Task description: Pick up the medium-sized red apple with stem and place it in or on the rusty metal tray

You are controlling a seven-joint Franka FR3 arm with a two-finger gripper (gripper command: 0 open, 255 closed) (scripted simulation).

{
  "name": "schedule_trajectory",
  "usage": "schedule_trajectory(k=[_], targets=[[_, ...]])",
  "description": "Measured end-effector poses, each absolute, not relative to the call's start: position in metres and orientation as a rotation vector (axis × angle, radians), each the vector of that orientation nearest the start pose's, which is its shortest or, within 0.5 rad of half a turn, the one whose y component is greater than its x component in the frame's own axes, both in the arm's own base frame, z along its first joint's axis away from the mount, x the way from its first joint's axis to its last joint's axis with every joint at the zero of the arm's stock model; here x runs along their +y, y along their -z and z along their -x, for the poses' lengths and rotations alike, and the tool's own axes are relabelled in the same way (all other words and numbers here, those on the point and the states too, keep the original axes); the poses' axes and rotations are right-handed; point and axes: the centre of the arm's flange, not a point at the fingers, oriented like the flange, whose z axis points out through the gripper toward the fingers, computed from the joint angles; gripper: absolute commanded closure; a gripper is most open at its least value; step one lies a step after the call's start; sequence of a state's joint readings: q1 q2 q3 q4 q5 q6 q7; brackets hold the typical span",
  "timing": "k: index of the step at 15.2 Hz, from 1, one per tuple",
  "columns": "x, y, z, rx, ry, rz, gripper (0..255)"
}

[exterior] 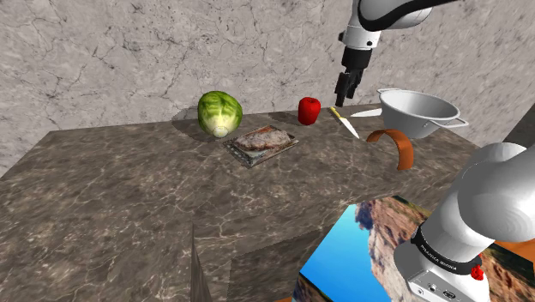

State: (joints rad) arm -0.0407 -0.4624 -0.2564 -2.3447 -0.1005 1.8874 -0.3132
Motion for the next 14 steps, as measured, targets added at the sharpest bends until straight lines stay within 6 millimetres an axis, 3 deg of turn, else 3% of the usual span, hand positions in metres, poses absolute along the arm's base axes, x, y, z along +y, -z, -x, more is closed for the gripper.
schedule_trajectory(k=[14], targets=[[-0.261,-0.461,-0.514,-0.329,0.168,3.1,0]])
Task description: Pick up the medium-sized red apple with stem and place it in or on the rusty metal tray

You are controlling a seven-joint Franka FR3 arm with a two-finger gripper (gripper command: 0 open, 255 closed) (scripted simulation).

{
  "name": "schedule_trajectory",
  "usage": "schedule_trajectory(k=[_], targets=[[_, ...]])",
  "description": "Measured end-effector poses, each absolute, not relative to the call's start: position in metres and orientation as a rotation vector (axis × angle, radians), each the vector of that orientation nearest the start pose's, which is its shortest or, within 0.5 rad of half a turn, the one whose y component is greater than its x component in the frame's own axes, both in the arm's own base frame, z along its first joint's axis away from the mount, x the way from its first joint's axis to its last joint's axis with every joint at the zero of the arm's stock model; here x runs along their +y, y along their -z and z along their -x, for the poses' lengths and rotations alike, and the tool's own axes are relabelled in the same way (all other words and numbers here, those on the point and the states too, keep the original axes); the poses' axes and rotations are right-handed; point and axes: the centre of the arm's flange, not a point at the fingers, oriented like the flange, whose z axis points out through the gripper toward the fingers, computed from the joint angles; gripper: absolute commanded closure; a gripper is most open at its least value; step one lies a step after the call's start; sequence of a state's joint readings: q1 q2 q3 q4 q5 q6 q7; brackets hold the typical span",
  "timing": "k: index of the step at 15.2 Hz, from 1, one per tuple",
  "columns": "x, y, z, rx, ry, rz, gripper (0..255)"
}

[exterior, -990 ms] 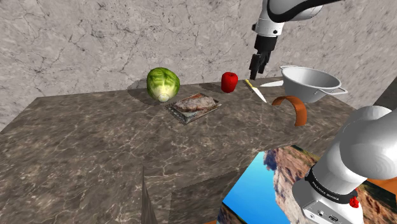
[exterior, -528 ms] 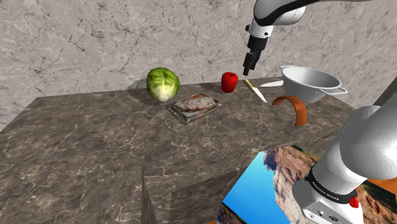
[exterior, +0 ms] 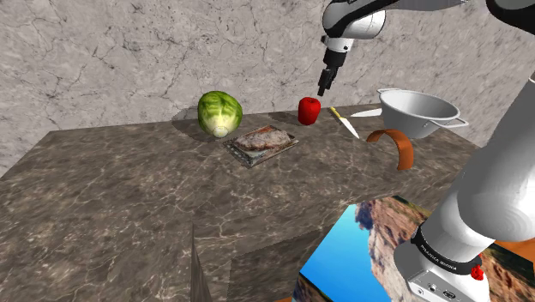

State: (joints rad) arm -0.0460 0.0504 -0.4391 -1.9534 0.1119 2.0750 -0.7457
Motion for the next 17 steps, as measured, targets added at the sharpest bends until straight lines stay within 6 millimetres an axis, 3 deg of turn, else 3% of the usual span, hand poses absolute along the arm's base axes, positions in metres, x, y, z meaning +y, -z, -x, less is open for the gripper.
schedule_trajectory(k=[7,17], targets=[[-0.313,-0.448,-0.578,-0.433,0.247,3.081,0],[-0.315,-0.407,-0.589,-0.444,0.255,3.078,0]])
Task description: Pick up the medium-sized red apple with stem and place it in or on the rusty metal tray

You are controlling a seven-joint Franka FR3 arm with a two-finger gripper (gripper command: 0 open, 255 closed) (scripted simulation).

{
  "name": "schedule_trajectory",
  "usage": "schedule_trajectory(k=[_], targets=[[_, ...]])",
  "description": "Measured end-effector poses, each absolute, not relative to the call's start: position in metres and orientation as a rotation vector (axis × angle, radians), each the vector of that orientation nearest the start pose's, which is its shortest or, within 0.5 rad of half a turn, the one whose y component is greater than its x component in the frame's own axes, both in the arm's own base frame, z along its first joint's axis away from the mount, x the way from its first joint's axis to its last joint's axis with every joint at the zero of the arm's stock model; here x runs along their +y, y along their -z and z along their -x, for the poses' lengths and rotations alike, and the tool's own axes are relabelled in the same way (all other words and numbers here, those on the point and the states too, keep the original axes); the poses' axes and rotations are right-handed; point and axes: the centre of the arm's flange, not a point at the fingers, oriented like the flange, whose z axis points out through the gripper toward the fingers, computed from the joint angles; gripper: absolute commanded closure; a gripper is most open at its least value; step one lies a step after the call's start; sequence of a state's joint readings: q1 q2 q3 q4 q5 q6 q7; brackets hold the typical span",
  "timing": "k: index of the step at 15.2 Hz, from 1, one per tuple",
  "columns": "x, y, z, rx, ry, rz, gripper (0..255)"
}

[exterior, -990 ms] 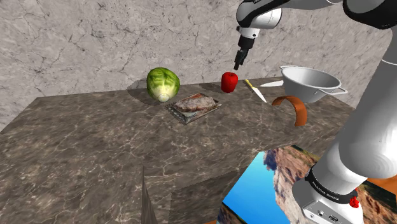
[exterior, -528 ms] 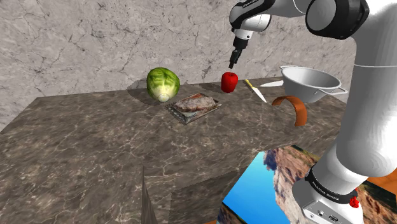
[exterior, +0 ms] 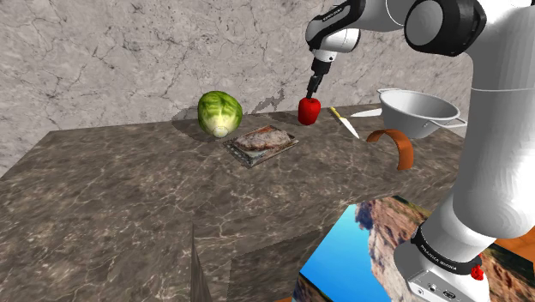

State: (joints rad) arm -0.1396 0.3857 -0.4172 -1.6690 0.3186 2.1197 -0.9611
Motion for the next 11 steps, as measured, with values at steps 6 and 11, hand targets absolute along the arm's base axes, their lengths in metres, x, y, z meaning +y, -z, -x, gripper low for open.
schedule_trajectory(k=[6,11], targets=[[-0.315,-0.4067,-0.5896,-0.444,0.255,3.078,255],[-0.315,-0.4068,-0.5896,-0.444,0.256,3.078,255]])
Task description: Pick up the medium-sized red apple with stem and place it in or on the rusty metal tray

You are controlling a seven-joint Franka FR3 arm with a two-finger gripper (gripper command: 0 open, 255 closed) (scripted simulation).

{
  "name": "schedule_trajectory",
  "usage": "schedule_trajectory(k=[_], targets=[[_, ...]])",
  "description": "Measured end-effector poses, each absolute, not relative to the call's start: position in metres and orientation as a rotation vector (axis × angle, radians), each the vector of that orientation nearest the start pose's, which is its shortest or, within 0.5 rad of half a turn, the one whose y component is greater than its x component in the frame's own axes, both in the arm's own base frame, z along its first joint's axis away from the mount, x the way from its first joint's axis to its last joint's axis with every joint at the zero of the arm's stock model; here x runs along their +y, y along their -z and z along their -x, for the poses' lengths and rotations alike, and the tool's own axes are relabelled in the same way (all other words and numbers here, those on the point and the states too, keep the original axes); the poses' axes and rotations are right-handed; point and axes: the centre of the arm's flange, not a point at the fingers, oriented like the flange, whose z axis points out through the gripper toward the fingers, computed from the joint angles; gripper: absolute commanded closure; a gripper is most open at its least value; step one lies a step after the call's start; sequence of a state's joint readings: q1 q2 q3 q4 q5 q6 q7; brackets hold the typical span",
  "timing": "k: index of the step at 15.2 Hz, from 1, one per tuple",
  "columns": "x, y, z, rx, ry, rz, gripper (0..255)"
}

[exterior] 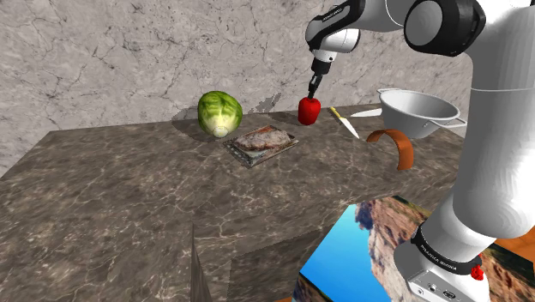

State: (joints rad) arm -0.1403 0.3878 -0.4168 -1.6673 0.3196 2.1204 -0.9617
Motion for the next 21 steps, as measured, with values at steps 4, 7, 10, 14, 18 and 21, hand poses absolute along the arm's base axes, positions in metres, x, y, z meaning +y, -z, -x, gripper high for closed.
schedule_trajectory(k=[4,7,10,14,18,21], targets=[[-0.315,-0.407,-0.59,-0.444,0.256,3.078,255],[-0.315,-0.418,-0.59,-0.444,0.255,3.078,255],[-0.315,-0.433,-0.589,-0.444,0.255,3.078,255],[-0.315,-0.454,-0.589,-0.444,0.256,3.078,255],[-0.316,-0.473,-0.59,-0.444,0.256,3.078,255],[-0.316,-0.49,-0.59,-0.444,0.256,3.078,255]])
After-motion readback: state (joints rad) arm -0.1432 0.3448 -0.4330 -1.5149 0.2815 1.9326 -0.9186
